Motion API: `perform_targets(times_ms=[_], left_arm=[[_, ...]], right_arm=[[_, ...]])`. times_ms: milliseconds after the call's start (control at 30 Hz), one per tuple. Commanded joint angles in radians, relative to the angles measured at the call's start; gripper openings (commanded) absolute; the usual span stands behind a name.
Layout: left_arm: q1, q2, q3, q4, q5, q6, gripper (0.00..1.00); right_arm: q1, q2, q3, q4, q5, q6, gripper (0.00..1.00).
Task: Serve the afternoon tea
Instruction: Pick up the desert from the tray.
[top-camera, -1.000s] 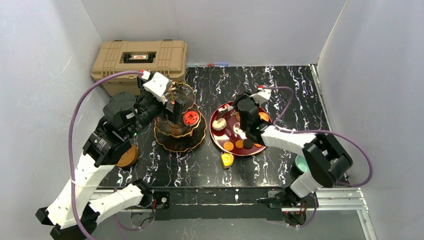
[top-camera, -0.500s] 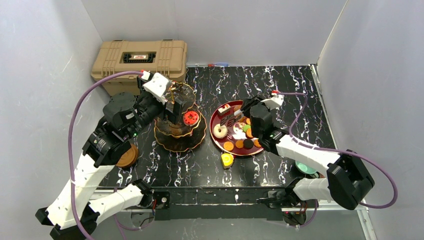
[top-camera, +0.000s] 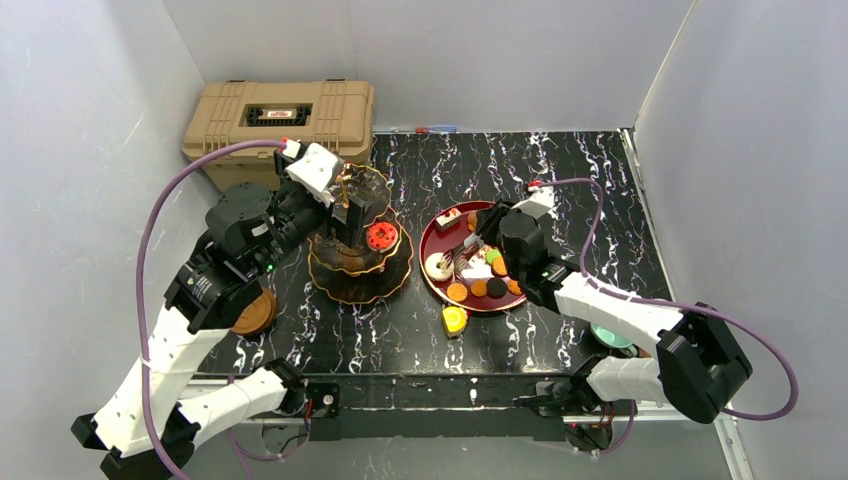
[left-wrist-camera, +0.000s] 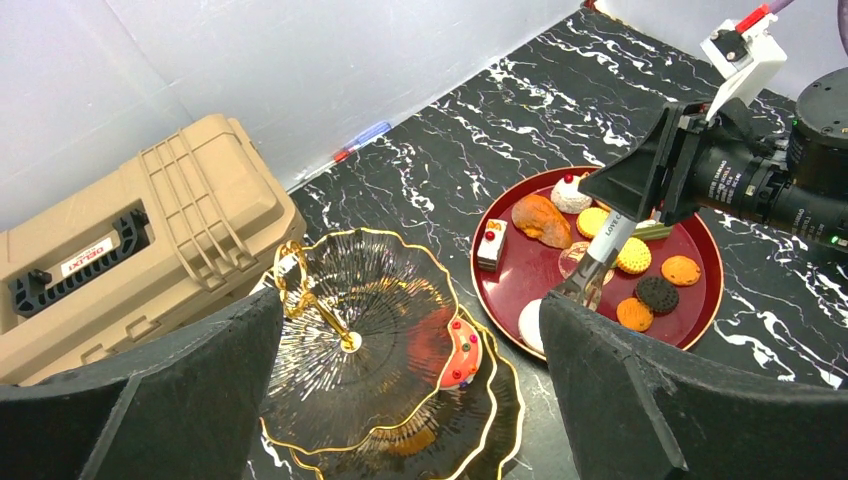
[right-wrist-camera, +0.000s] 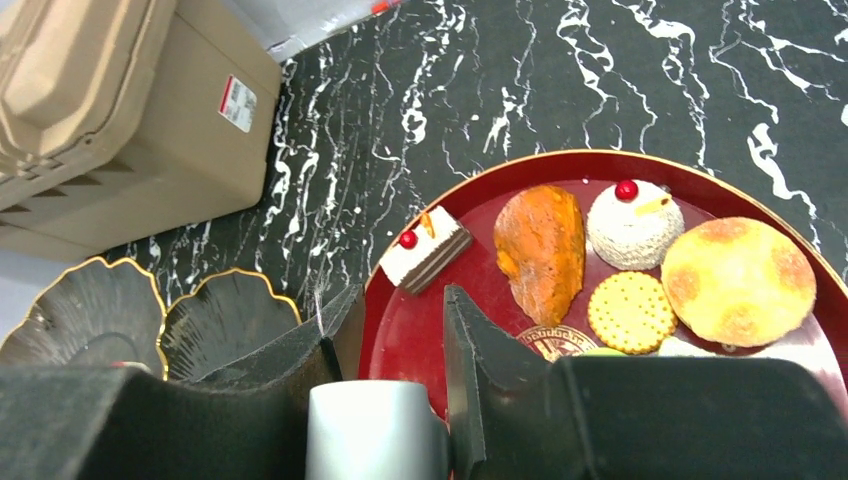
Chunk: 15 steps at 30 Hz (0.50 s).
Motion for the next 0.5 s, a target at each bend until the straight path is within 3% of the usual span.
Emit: perform_targets(times_ms=[0,167,467], left_arm=[[0.006,-0.003,0.037,-0.002,0.002,0.005,0.98],[0.006,0.000,0.033,0.002,0.009,0.003,0.98],[0.007,0.011,0.049,-0.002,0.013,0.004,0.98]], right_arm=[[-0.009,-0.040,-0.020,-0.020,0.024,0.003,0.33],[-0.032,-0.059,-0.057,-0.023,0.053,0.028,0.41],[-0.150,-0.015,-0.143,0.090,-0.153,0.154,0.47]])
